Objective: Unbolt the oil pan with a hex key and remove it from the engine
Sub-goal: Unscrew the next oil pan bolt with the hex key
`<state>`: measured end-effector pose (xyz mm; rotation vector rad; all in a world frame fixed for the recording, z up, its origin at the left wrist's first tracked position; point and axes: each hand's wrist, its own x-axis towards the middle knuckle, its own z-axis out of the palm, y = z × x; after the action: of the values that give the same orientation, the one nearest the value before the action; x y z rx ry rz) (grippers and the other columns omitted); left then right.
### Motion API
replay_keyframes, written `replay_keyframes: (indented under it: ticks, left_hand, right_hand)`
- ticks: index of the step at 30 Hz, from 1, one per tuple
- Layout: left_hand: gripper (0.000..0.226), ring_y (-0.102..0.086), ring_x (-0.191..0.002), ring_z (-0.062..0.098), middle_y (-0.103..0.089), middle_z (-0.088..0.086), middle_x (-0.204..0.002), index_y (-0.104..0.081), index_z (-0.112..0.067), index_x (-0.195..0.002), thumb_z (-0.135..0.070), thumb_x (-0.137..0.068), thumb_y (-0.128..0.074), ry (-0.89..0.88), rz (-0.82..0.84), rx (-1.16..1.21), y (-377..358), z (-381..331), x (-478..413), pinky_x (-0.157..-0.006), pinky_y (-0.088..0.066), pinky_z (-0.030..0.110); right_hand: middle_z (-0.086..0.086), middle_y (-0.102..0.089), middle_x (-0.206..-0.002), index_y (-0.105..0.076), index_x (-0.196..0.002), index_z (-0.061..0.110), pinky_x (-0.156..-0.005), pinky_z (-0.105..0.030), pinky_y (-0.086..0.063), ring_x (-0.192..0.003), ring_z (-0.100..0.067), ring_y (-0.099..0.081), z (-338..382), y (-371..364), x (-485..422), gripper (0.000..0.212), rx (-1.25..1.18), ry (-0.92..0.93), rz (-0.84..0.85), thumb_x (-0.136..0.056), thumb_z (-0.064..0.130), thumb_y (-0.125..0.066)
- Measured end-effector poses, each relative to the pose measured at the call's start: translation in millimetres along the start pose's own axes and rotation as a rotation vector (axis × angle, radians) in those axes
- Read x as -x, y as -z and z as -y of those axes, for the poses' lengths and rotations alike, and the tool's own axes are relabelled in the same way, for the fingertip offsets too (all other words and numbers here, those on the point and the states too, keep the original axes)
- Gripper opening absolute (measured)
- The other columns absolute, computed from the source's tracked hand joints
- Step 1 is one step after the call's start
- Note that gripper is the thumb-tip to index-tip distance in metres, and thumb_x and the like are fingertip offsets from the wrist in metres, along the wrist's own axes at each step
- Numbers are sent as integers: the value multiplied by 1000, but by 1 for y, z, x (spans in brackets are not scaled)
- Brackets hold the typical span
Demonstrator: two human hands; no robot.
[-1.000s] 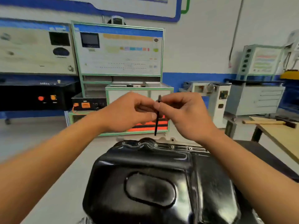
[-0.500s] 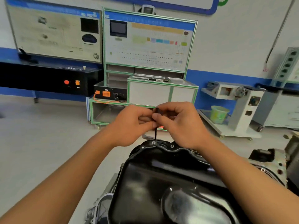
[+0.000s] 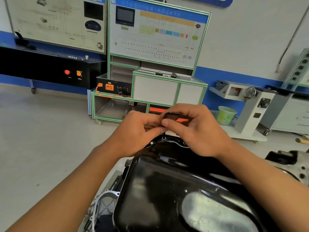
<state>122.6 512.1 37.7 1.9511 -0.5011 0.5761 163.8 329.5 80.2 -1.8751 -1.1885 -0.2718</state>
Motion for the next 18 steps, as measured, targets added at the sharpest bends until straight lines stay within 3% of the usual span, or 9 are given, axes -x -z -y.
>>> replay_keyframes:
  ticks: [5, 9, 12, 15, 18]
  left_hand:
    - [15, -73, -91, 8, -77, -1, -94, -77, -6, -101, -2, -87, -71, -36, 7, -27, 1, -4, 3, -89, -56, 24]
    - [23, -71, -79, 1, -75, -11, -77, -74, -20, -82, 3, -87, -70, -43, -13, -24, -1, -8, 5, -78, -51, 13]
    - [30, -70, -77, -2, -74, -16, -74, -73, -27, -80, 2, -87, -70, -47, 46, -33, -1, -12, 4, -78, -49, 10]
    - [33, -72, -78, 4, -76, -15, -79, -75, -35, -81, -3, -85, -73, -43, 83, -80, 0, -13, 2, -77, -52, 12]
    - [35, -70, -74, 18, -75, -12, -75, -73, -40, -74, -8, -87, -73, 4, 106, -156, 1, -11, -1, -76, -56, 31]
  right_hand:
    - [-3, -69, -64, -76, -91, 10, -49, -22, -49, -57, -14, -62, 4, 0, 1, 23, -349, -194, 32, -82, 29, -67]
    - [-5, -70, -67, -72, -87, 4, -49, -23, -48, -60, -17, -66, 5, 0, -2, 43, -412, -272, 91, -87, 43, -55]
    - [-7, -65, -65, -66, -75, 3, -51, -24, -45, -50, -15, -56, 6, -2, -6, 52, -380, -316, 149, -97, 45, -46]
    - [1, -54, -51, -59, -58, 15, -50, -12, -37, -42, -5, -41, 7, -5, -9, 54, -263, -318, 221, -105, 37, -45]
    - [0, -54, -49, -60, -57, 12, -47, -6, -35, -39, -1, -42, 8, -8, -11, 53, -269, -316, 180, -105, 31, -49]
